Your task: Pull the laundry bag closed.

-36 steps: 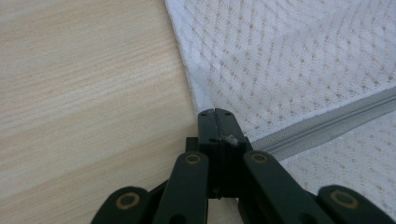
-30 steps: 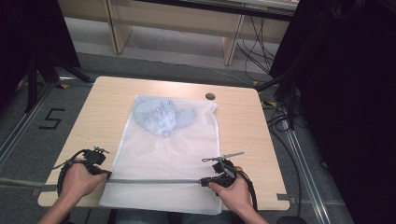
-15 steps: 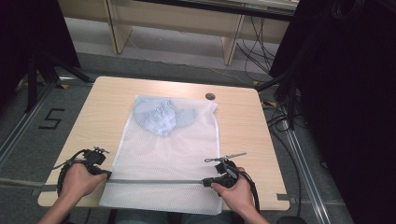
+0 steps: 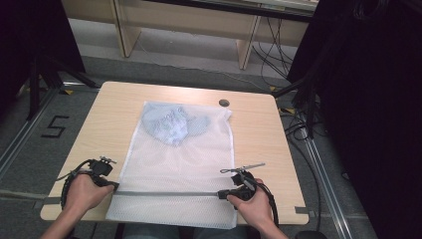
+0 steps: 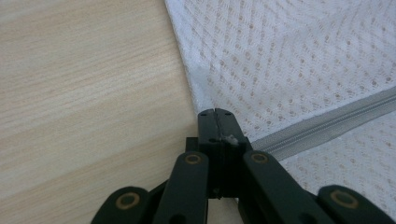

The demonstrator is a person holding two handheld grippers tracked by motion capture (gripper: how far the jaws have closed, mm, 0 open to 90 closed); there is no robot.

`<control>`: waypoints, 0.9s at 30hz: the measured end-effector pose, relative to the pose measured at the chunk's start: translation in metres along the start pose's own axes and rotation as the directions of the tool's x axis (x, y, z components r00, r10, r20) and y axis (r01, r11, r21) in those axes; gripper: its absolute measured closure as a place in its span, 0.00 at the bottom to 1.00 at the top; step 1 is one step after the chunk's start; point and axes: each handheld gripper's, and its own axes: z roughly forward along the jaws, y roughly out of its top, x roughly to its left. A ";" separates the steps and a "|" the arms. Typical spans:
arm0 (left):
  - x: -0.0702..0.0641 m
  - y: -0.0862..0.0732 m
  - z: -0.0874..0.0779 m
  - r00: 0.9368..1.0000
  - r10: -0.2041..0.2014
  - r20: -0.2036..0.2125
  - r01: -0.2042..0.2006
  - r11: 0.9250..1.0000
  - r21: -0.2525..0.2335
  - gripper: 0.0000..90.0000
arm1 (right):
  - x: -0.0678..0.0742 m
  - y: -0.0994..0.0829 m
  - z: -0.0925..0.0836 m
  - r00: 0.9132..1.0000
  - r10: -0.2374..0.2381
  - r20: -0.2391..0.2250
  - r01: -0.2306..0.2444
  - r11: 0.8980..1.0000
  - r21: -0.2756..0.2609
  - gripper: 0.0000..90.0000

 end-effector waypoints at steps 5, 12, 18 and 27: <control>0.000 0.000 0.000 1.000 -0.001 0.000 0.001 1.000 0.000 1.00 | -0.002 -0.001 -0.001 1.000 -0.007 0.016 0.007 1.000 -0.006 0.97; 0.000 0.000 0.000 1.000 0.000 0.000 0.000 1.000 0.000 1.00 | -0.004 -0.003 -0.003 1.000 0.021 0.020 -0.021 1.000 -0.008 0.97; 0.000 0.000 0.000 1.000 0.000 0.001 0.000 1.000 0.000 1.00 | -0.009 -0.004 -0.004 1.000 -0.016 0.022 0.016 1.000 -0.015 0.97; 0.000 0.000 0.000 1.000 0.001 -0.001 -0.001 1.000 0.000 1.00 | -0.014 -0.005 -0.007 0.999 -0.014 0.034 0.014 1.000 -0.010 0.97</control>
